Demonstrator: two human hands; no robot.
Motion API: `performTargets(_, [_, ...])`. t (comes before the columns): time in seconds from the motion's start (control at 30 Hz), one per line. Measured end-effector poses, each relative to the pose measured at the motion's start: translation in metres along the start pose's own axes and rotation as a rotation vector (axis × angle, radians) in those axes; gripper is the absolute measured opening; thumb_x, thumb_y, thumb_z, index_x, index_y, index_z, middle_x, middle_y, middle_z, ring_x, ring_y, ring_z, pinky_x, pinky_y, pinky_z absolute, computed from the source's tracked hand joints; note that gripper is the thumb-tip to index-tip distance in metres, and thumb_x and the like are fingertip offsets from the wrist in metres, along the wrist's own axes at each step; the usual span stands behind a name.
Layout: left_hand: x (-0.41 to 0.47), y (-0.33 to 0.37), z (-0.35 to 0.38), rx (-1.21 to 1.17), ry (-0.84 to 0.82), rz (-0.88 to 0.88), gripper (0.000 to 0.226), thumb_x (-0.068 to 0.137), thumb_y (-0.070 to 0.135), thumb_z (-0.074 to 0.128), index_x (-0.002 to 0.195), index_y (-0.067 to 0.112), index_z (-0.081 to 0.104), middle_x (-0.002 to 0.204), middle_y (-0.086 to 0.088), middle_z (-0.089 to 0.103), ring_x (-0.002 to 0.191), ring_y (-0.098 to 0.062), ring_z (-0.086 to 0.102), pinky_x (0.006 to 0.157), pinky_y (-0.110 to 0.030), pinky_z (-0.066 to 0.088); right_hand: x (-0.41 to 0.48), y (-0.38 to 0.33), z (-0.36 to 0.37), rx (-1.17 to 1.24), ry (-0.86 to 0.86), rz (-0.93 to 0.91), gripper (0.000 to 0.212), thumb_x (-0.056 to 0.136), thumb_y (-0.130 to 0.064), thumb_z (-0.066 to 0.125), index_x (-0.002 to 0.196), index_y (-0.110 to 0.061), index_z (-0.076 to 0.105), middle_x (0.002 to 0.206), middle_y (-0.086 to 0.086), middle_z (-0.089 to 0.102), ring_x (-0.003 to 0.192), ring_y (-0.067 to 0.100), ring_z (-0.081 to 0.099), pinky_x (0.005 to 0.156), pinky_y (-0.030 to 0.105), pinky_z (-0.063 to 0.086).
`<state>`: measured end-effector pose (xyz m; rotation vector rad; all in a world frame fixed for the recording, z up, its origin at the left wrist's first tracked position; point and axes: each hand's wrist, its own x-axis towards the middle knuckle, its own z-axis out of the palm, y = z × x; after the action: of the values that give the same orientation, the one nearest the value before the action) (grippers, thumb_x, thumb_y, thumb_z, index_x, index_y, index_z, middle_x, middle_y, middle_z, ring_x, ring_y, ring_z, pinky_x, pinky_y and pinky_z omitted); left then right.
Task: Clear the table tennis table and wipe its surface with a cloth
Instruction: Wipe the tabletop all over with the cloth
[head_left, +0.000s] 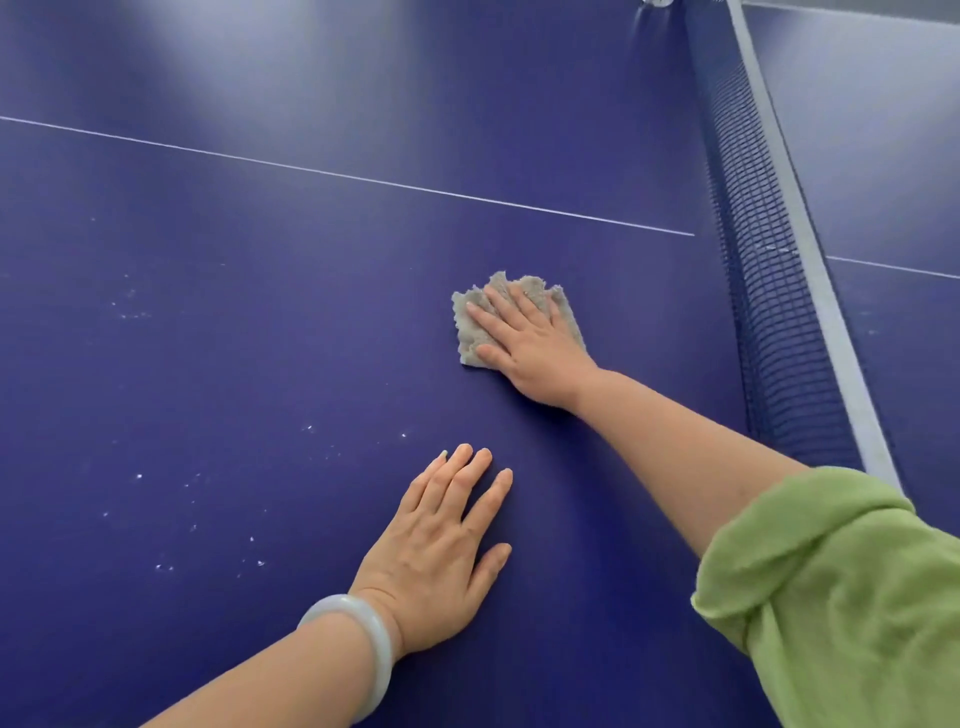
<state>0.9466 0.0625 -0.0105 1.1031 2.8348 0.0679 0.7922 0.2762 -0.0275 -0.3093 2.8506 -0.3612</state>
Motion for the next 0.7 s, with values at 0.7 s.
performTargets(0.7, [0.001, 0.000, 0.007, -0.022, 0.006, -0.010, 0.061, 0.095, 0.051, 0.035, 0.146, 0.019, 0.044, 0.149, -0.007, 0.042, 0.141, -0.028, 0.036, 0.118, -0.040, 0.016, -0.098, 0.056, 0.003, -0.006, 0.242, 0.811, 0.062, 0.103, -0.052, 0.015, 0.158, -0.028, 0.000, 0.166, 0.000, -0.006, 0.152, 0.026, -0.007, 0.120, 0.056, -0.002])
